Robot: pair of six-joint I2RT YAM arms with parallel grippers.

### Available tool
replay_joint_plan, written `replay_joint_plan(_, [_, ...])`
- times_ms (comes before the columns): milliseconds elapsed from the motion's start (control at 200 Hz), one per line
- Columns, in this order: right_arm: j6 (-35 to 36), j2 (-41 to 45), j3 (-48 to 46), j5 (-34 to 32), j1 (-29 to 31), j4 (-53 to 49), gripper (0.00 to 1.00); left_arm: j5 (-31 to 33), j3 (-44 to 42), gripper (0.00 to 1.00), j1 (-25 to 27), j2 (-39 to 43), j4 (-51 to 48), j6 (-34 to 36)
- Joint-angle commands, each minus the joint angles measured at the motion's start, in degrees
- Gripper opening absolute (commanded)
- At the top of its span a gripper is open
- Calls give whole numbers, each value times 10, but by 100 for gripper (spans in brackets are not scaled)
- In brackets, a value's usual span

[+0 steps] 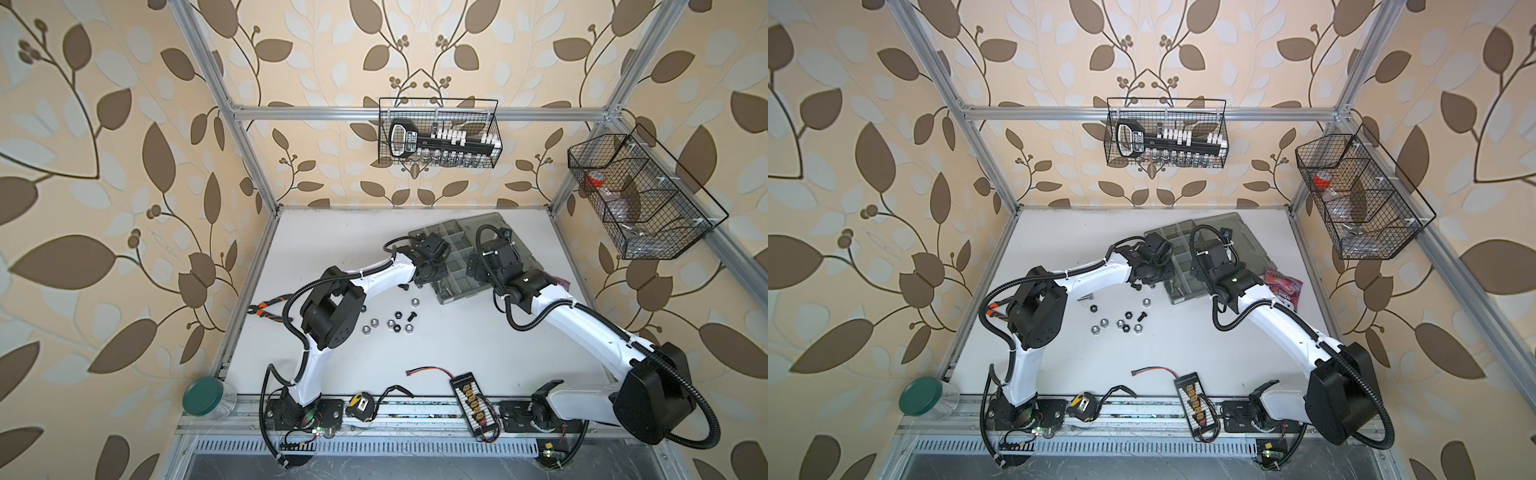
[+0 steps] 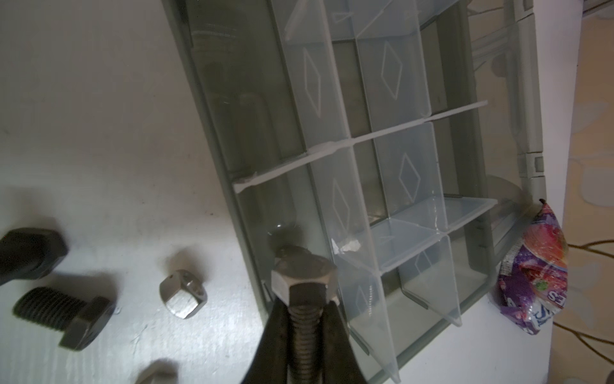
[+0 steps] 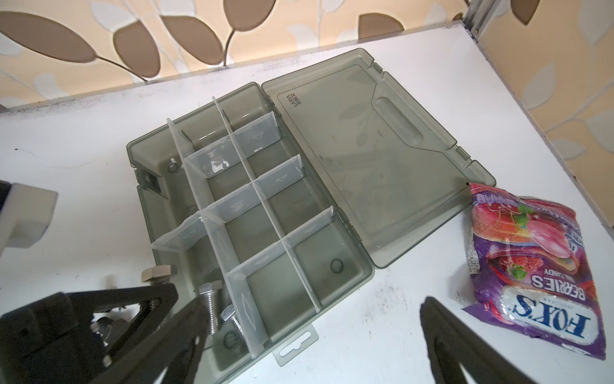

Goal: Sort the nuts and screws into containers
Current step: 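Lower the silver bolt into the bolt compartment and open the left gripper, then move the left gripper back over another silver bolt in the pile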

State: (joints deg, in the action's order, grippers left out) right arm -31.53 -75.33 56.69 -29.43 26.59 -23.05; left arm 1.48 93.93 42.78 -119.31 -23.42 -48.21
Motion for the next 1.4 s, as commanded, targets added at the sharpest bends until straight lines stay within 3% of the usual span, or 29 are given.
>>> replay_joint_plan(0, [-5,12,-9,-10,-1,1,100,4,40,6,4,-12,15,-2])
replay_joint_plan(260, [-5,12,-10,-9,-1,1,100,1,54,34,5,-27,19,-4])
replay_joint_plan(565, [-3,11,-10,-4,-2,5,100,35,40,39,5,8,18,8])
replay_joint_plan(715, [1,10,-10,2,-1,10,100,83,-1,49,4,69,20,31])
replay_joint_plan(965, [16,12,-19,36,-2,41,100,208,-128,98,-9,216,-5,50])
replay_joint_plan(1055, [19,9,-16,42,-2,46,100,213,-182,99,-33,269,-21,65])
replay_joint_plan(1245, [24,9,-14,42,-2,46,100,162,-259,99,-108,352,-101,153])
replay_joint_plan(1399, [31,8,-16,57,-1,51,100,143,-326,99,-167,419,-148,171])
